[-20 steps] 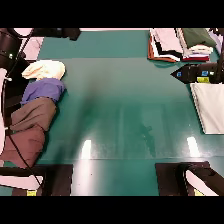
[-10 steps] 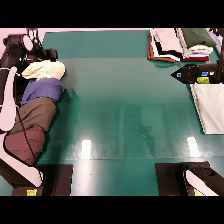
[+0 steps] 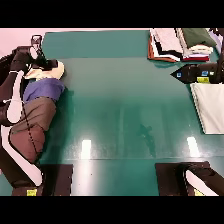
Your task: Fold the shirts.
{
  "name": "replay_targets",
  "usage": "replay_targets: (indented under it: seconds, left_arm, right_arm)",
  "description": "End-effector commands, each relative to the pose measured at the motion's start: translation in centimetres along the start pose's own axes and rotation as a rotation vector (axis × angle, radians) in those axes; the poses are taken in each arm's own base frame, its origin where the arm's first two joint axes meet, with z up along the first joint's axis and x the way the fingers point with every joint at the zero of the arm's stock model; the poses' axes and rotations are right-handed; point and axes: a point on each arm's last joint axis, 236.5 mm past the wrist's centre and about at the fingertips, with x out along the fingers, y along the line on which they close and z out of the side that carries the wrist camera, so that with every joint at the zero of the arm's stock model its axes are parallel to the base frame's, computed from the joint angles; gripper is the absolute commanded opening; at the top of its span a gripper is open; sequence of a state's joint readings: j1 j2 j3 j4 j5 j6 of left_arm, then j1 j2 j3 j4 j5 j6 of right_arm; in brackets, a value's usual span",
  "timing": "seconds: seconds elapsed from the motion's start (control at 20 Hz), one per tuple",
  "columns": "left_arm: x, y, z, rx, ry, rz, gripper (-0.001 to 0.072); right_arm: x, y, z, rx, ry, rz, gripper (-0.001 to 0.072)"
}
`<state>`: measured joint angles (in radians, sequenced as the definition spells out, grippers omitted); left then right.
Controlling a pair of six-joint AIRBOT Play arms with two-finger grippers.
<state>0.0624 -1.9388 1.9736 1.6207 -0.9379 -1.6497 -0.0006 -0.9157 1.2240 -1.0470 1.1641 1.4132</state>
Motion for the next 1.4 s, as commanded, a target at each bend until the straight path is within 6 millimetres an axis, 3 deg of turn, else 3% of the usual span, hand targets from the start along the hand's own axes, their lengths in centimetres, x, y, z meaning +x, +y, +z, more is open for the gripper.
replay_targets:
  seconds: [0.0,0.1,0.15,0.25,0.35,0.45,0.5,0.6,0.75,0.85,0.9,0.95,1.05,1.15,1.2,1.3,1.35]
  left_arm:
    - [-5.6,-0.4,5.0,0.004,-0.128,-0.01,0.0021]
    - [-14.1,-1.4,9.8,0.022,-0.302,-0.03,0.002]
    - [-19.3,-2.4,11.6,0.062,-0.396,-0.043,0.002]
    - [-29.1,-5.1,13.0,0.16,-0.538,-0.077,0.002]
    - [-37.2,-8.7,12.0,0.255,-0.627,-0.138,0.002]
    - [-42.3,-12.7,9.8,0.325,-0.662,-0.231,0.002]
    - [-43.7,-15.3,8.4,0.364,-0.654,-0.289,0.002]
    - [-44.6,-21.4,5.1,0.462,-0.62,-0.419,0.002]
    - [-44.7,-33.4,-2.3,0.639,-0.556,-0.696,0.0022]
    - [-44.2,-38.8,-6.0,0.721,-0.521,-0.8,0.0054]
    - [-43.6,-40.1,-6.7,0.723,-0.509,-0.82,0.0317]
    - [-42.9,-40.5,-6.9,0.711,-0.492,-0.817,0.0454]
    - [-40.0,-37.7,-5.4,0.652,-0.429,-0.733,0.0454]
    - [-35.8,-31.9,-4.5,0.556,-0.27,-0.615,0.0454]
    - [-33.5,-28.1,-4.6,0.493,-0.164,-0.544,0.0454]
    - [-30.3,-21.7,-5.6,0.396,0.007,-0.45,0.0454]
    - [-29.3,-19.8,-6.3,0.358,0.063,-0.435,0.0454]
  right_arm:
    - [-0.5,0.3,1.5,-0.007,-0.055,0.002,0.0021]
    - [-2.1,1.2,3.9,-0.035,-0.128,0.003,0.0022]
    - [-3.2,1.8,5.5,-0.054,-0.181,0.003,0.0022]
    - [-5.4,2.9,8.6,-0.088,-0.274,0.006,0.0022]
    - [-7.0,3.9,10.7,-0.119,-0.322,0.007,0.0021]
    - [-8.0,4.5,12.4,-0.14,-0.355,0.011,0.0021]
    - [-8.5,4.9,13.3,-0.151,-0.37,0.013,0.0022]
    - [-9.4,5.6,14.7,-0.172,-0.396,0.019,0.0021]
    - [-10.7,6.6,16.3,-0.206,-0.419,0.026,0.0022]
    - [-11.3,7.1,16.6,-0.227,-0.41,0.03,0.0022]
    - [-11.5,7.4,16.5,-0.237,-0.397,0.032,0.0022]
    - [-11.6,7.5,16.4,-0.245,-0.384,0.034,0.0022]
    - [-11.8,7.7,16.0,-0.253,-0.366,0.035,0.0022]
    - [-11.9,7.8,15.8,-0.256,-0.362,0.036,0.0022]
    - [-12.1,7.8,15.6,-0.258,-0.358,0.034,0.0022]
    - [-12.0,7.9,15.6,-0.258,-0.356,0.035,0.0021]
    - [-12.0,7.9,15.6,-0.258,-0.355,0.035,0.0022]
